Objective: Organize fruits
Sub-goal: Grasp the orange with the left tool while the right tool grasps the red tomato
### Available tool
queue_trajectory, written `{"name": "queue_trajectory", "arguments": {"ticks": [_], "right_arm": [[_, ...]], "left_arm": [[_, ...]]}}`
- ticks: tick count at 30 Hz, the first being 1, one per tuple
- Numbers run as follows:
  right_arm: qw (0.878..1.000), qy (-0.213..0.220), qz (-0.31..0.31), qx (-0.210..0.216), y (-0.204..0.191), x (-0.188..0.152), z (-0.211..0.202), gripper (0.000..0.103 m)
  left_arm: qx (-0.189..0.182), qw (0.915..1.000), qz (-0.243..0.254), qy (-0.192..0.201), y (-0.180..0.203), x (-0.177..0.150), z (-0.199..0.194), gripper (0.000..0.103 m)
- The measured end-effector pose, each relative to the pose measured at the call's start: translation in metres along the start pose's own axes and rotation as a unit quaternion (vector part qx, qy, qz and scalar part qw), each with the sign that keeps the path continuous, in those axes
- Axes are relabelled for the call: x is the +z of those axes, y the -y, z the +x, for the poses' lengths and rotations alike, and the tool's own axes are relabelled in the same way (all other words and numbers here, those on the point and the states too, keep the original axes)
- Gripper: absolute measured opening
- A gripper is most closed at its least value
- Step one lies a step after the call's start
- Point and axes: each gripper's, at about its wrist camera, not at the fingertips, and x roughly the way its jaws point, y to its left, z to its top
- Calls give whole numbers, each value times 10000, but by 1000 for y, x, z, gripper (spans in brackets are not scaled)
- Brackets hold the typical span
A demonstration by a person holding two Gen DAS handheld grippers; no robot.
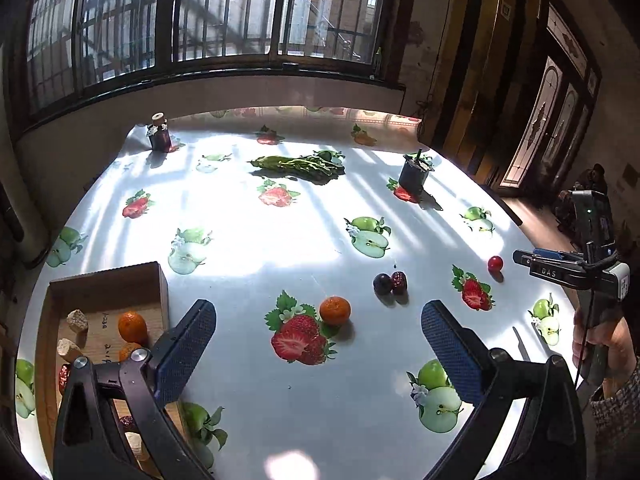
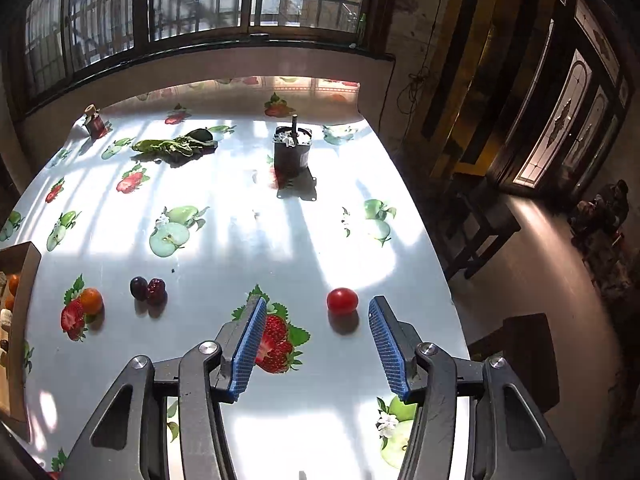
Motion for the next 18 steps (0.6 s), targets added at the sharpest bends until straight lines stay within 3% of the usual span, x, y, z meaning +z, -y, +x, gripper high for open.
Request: {"name": "queue_trajectory", "arguments": {"ticks": [4, 7, 16, 18], "right_arm": [[9974, 163, 698, 26, 29, -10, 37, 50], [9937, 144, 1090, 226, 37, -12, 57, 51], [9918, 56, 1206, 412, 37, -14, 89, 51], [9920, 86, 1187, 421, 37, -14, 90, 51]], "left_arm": [[-39, 9988, -247, -421, 5, -13, 53, 102], [14, 9985, -273, -468, 11, -16, 75, 102], [358, 9986, 208, -322, 33, -26, 114, 101], [220, 9986, 233, -432, 34, -29, 122, 92]]}}
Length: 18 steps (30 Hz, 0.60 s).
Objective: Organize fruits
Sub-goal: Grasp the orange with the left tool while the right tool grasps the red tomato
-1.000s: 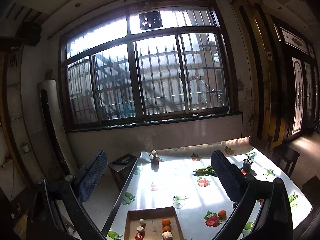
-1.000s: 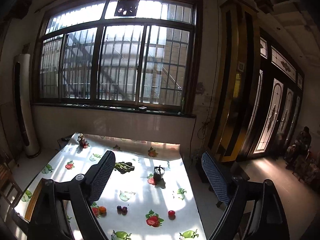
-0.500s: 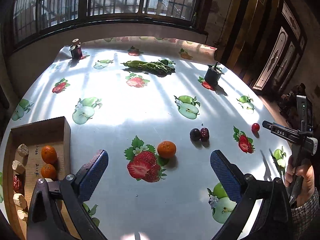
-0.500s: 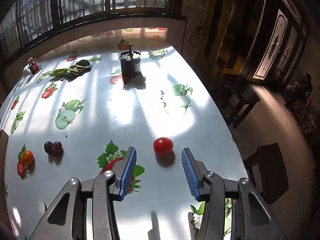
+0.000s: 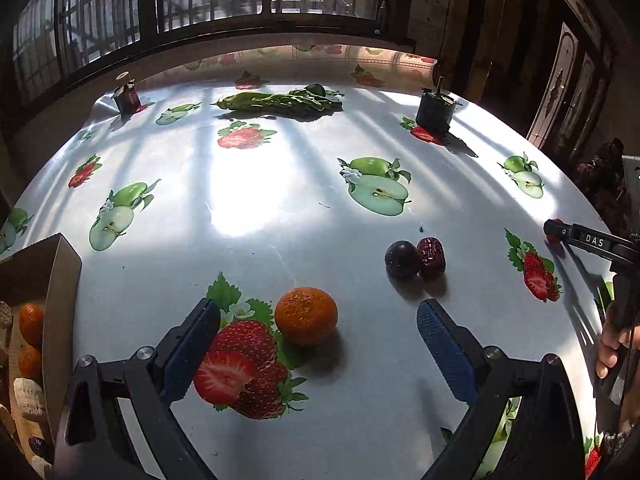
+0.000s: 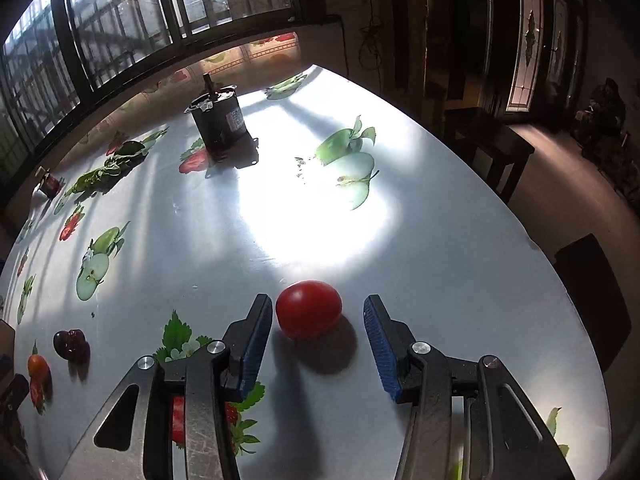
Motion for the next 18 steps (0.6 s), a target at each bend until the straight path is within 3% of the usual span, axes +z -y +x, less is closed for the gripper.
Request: {"name": "queue_trajectory", "arguments": {"ticks": [4, 7, 8, 10, 14, 18], "right_arm": [[10000, 18, -24, -8, -2, -2, 1, 51], [9998, 37, -131, -111, -8, -4, 1, 51], [9998, 44, -164, -136, -10, -4, 1, 51], [9997, 52, -188, -161, -11, -6, 1, 35], [9999, 70, -110, -74, -9, -8, -1, 35], [9999, 78, -76, -48, -9, -10, -3, 35]], "left_arm": [[-105, 9998, 100, -141, -1, -4, 8, 54], [-335, 9991, -156, -193, -11, -5, 12, 49], [-426, 9985, -261, -207, -16, -5, 12, 48], [-587, 9973, -406, -171, -22, -5, 12, 46], [-699, 9962, -499, -113, -25, -6, 12, 47], [-741, 9964, -392, -107, -20, -4, 14, 62]]}}
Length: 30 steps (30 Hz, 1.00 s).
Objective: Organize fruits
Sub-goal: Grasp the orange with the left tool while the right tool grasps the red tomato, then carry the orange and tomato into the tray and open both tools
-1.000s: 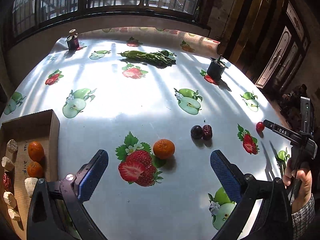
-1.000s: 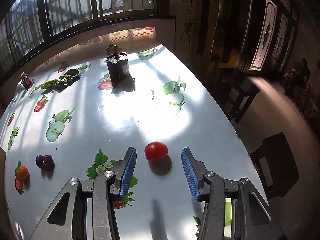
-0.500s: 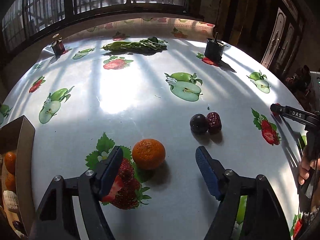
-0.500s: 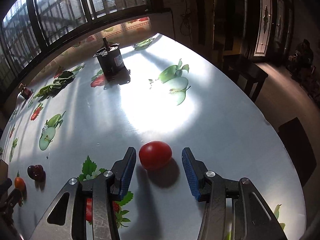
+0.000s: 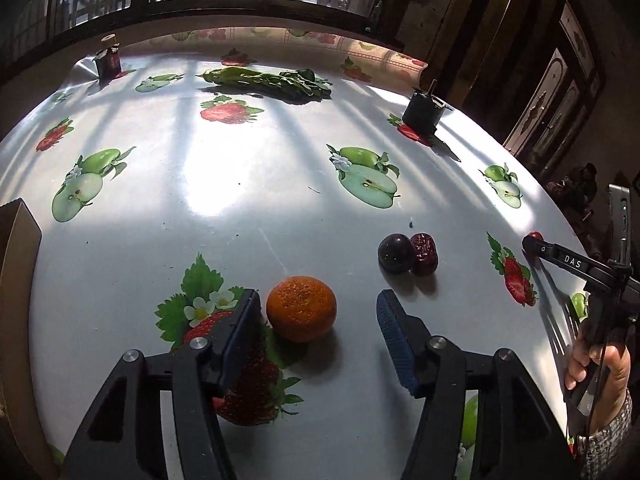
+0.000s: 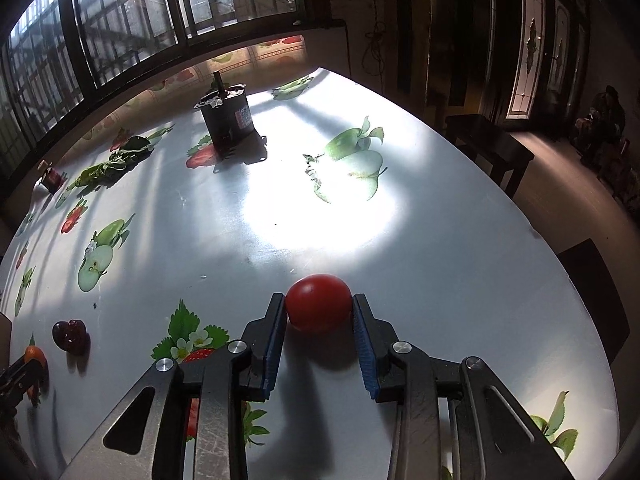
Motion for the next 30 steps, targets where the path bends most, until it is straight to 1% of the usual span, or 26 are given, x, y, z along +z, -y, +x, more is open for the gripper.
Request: {"name": "queue_trajectory", "arguments": {"ticks": [3, 6, 15, 19, 22, 24, 25, 27, 30], "right_arm": [[10000, 8, 6, 6, 0, 0, 0, 35], [10000, 12, 65, 65, 1, -2, -2, 35], [9997, 89, 107, 189, -1, -3, -6, 35], [9997, 115, 88, 201, -3, -3, -7, 35], [9995, 265, 38, 138, -6, -3, -13, 35], [9993, 369, -13, 56, -10, -2, -21, 35], [9991, 411, -8, 94, -13, -2, -29, 35], [9985, 488, -20, 254, -20, -5, -48, 35], [9963, 661, -305, 459, -42, -12, -80, 35]], "left_arm": [[64, 9999, 95, -24, 3, 0, 1, 63], [234, 9996, 151, -30, 2, 0, 2, 31], [-57, 9996, -291, -18, -13, 0, -4, 31], [-114, 9993, -348, 36, -14, 0, -8, 31], [-171, 9991, -358, 151, -12, -1, -17, 31], [-149, 9988, -387, 269, -12, -1, -28, 31], [-185, 9984, -416, 339, -12, -2, -36, 31], [-284, 9973, -488, 479, -16, -7, -57, 31], [-305, 9955, -588, 676, -26, -18, -93, 31]]}}
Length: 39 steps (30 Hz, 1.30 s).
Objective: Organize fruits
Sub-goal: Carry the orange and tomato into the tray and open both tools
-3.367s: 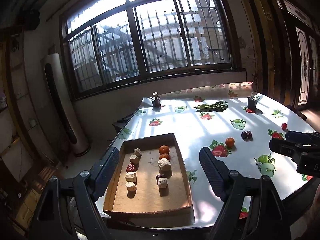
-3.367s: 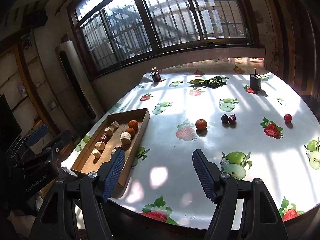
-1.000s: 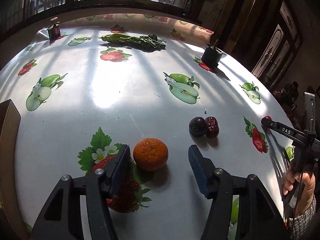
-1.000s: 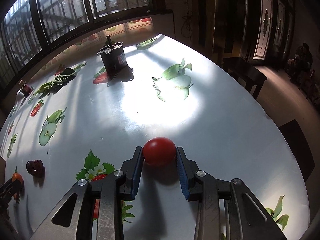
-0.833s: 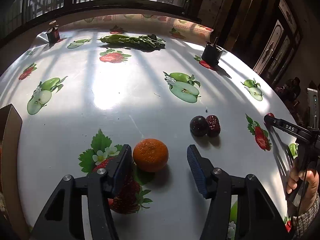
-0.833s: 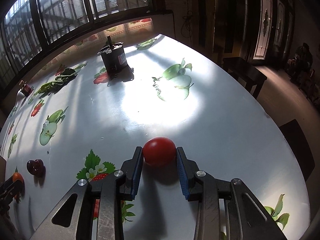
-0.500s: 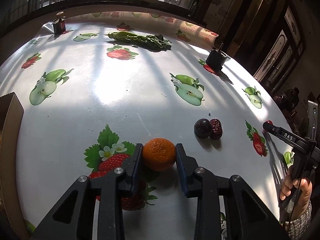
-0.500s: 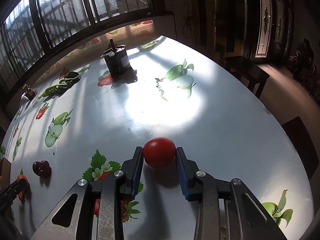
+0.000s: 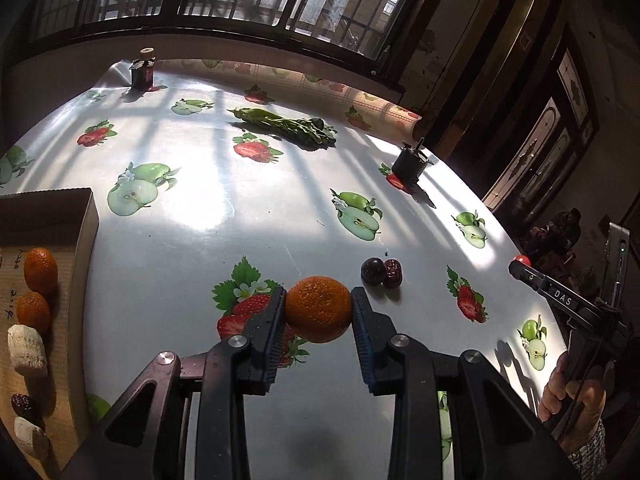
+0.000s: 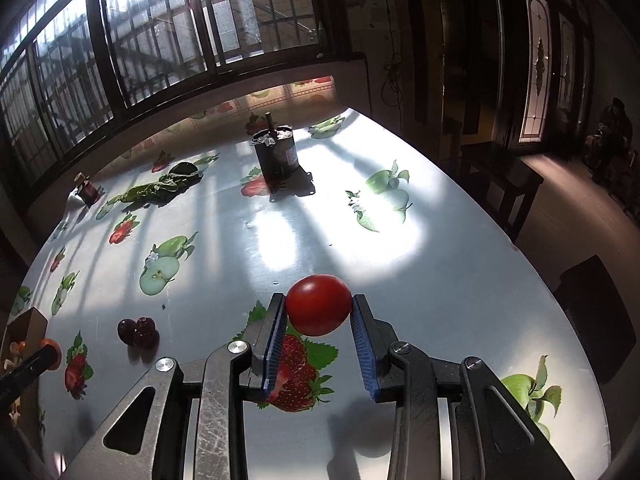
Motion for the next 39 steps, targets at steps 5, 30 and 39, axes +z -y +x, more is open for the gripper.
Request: {"name": "queue_trajectory", "arguments": {"ticks": [5, 30, 39], "right_arm": [[9971, -23, -359, 675, -57, -10, -29, 35], [8771, -1432, -3163, 3318, -377, -178, -51, 36], [8727, -1371, -3357, 3270, -385, -190, -52, 43]], "left_arm": [[357, 9984, -350, 253, -44, -12, -65, 31], [2470, 9633, -1037, -153, -186, -86, -140, 33], [2481, 9585, -1384, 240, -191, -81, -170, 59]]}}
